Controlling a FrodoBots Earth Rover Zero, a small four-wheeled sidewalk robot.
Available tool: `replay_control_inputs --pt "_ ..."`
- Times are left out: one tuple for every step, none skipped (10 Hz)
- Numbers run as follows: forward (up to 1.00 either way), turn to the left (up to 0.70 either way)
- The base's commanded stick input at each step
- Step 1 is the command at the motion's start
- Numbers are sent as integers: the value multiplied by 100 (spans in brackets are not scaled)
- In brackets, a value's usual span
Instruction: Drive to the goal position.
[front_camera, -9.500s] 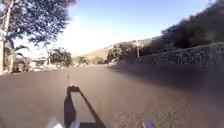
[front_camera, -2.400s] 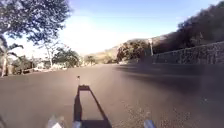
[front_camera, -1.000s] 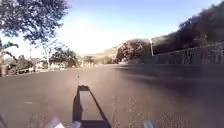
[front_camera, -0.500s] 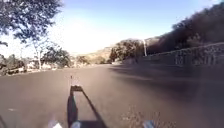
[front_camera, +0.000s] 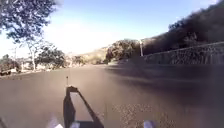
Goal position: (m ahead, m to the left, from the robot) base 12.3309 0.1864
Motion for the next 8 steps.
replay_control_inputs --pt "50 -9" --pt "50 -44" --pt "50 -13" --pt "50 0" --pt "50 0" --pt "50 0" --pt "50 0" --pt "50 0"
